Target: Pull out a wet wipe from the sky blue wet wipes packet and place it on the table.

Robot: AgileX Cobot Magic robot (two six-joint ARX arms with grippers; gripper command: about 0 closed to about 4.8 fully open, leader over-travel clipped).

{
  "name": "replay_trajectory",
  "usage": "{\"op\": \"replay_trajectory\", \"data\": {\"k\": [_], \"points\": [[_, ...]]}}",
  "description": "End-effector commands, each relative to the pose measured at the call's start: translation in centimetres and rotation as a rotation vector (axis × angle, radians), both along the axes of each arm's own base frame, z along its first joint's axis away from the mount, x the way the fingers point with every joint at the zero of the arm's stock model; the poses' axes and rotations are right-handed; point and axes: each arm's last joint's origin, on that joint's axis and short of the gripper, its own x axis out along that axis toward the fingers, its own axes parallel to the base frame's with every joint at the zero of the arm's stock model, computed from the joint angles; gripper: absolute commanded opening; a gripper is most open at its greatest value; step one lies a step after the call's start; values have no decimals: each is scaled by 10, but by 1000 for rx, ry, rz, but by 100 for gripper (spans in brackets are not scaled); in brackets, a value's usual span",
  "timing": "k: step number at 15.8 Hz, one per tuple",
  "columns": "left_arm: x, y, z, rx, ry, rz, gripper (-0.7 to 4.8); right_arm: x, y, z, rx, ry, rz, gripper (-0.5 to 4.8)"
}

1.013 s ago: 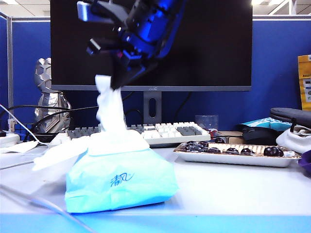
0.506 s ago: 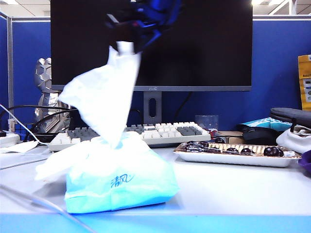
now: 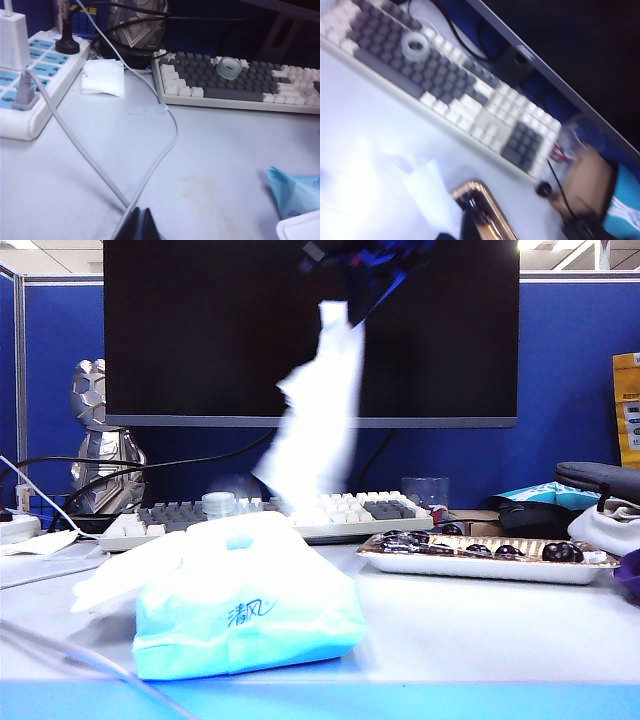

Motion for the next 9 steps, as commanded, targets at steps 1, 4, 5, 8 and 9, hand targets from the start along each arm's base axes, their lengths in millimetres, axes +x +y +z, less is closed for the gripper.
{"op": "replay_trajectory", "data": {"k": [1,4,5,8,9], "points": [[0,0,1,2,-10,2,-3,-16,-12,20,15,-18,10,-1],[0,0,1,2,-10,2,-3,-40,-29,25,1,112,48,-1],[0,0,1,2,-10,2,-3,-43,-30,23,3,157,69,-1],[0,0,1,2,-9,2,-3,-52,-35,13,-30,315,107,-1],[0,0,1,2,-9,2,-3,-54,-36,11,-48,344,101,-1]]}}
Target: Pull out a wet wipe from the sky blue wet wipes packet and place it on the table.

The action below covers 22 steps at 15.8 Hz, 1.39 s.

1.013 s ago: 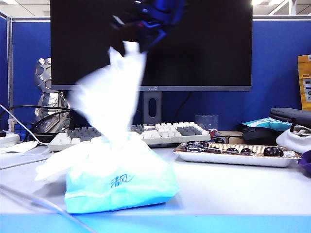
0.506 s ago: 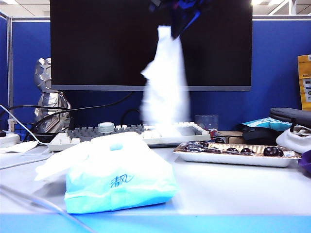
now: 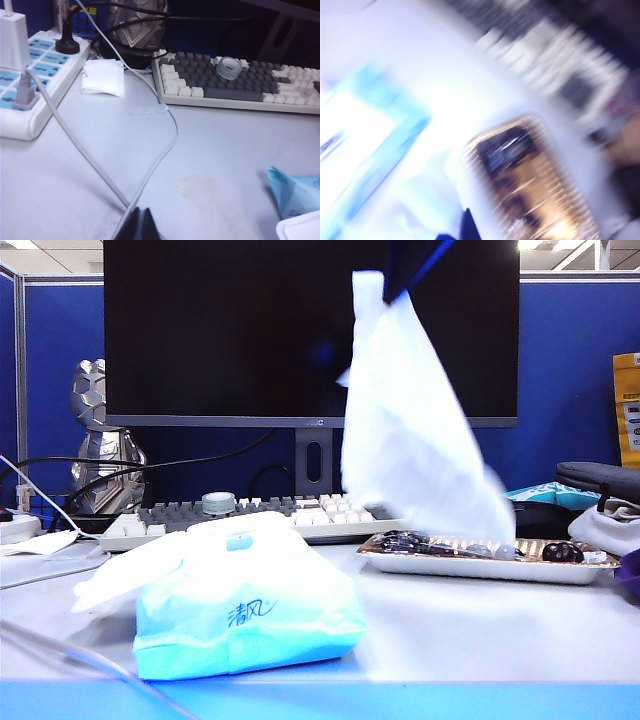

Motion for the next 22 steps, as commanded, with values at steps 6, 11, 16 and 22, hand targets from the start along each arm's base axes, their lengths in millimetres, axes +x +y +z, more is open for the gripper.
{"op": "replay_trajectory", "data": {"k": [6,11,16,22], "points": [[0,0,1,2,-9,2,-3,-8,-8,-17,-138,176,-20,-1],[0,0,1,2,-9,2,-3,8,0,-36,-170,247,-24,-1],[0,0,1,2,-9,2,-3,19,10,-62,-221,366,-3,-1],[0,0,1,2,-10,2,-3,21,12,-71,-259,415,-4,8]]}}
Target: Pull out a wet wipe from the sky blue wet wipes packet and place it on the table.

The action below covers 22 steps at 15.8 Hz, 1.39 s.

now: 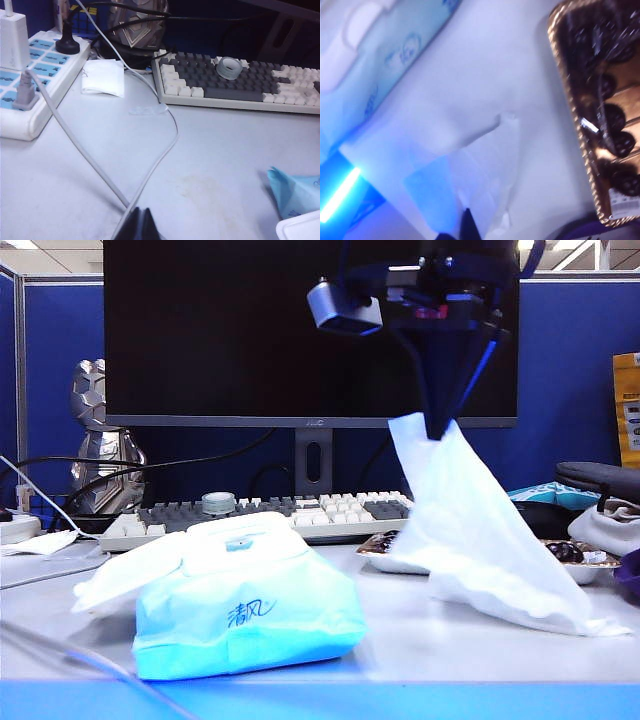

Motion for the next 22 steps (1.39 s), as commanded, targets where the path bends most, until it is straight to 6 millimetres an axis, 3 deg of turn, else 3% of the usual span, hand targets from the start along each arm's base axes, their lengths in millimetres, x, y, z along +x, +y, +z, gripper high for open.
{"op": "replay_trajectory", "data": {"k": [1,2,3,8,9,11,13,15,18,19,22], "points": [[0,0,1,2,-9,2,-3,0,1,0,2,4,-3,55],[0,0,1,2,-9,2,-3,0,1,0,1,4,-2,128],[0,0,1,2,-9,2,-3,0,1,0,1,4,-2,164],[0,0,1,2,-9,2,-3,0,1,0,-1,6,0,171],[0,0,1,2,-9,2,-3,0,1,0,1,3,0,165],[0,0,1,2,-9,2,-3,2,2,2,-1,-37,-2,-3],[0,0,1,2,-9,2,-3,4,-1,14,-10,-169,-36,-1],[0,0,1,2,-9,2,-3,-1,-7,33,15,-295,-69,-1],[0,0,1,2,-9,2,-3,-25,-28,83,163,-518,-113,-1],[0,0,1,2,-9,2,-3,-41,-41,105,241,-603,-125,-1],[0,0,1,2,-9,2,-3,-85,-77,146,391,-762,-146,-1]]}}
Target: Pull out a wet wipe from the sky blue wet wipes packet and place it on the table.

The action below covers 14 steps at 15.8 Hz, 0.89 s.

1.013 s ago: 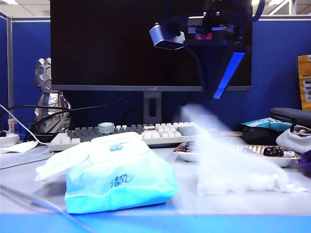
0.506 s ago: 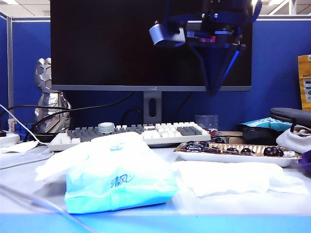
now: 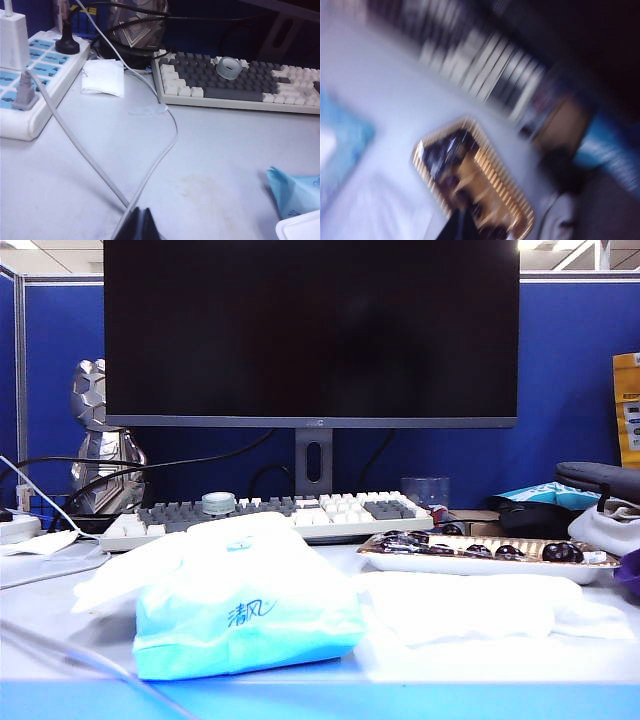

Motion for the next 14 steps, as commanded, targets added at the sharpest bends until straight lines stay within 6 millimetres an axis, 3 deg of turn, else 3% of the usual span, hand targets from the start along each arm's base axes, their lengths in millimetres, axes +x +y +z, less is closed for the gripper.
{"op": "replay_trajectory", "data": {"k": [1,4,5,8,12,14], "points": [[0,0,1,2,-9,2,-3,-43,-35,35,131,-155,-1,-1],[0,0,1,2,-9,2,-3,-102,-83,60,257,-309,-2,-1],[0,0,1,2,-10,2,-3,-112,-92,62,284,-336,1,-1],[0,0,1,2,-10,2,-3,-174,-142,69,443,-498,-2,-1],[0,0,1,2,-10,2,-3,-239,-195,48,550,-600,0,-1],[0,0,1,2,-10,2,-3,-250,-205,31,511,-553,-2,-1]]}}
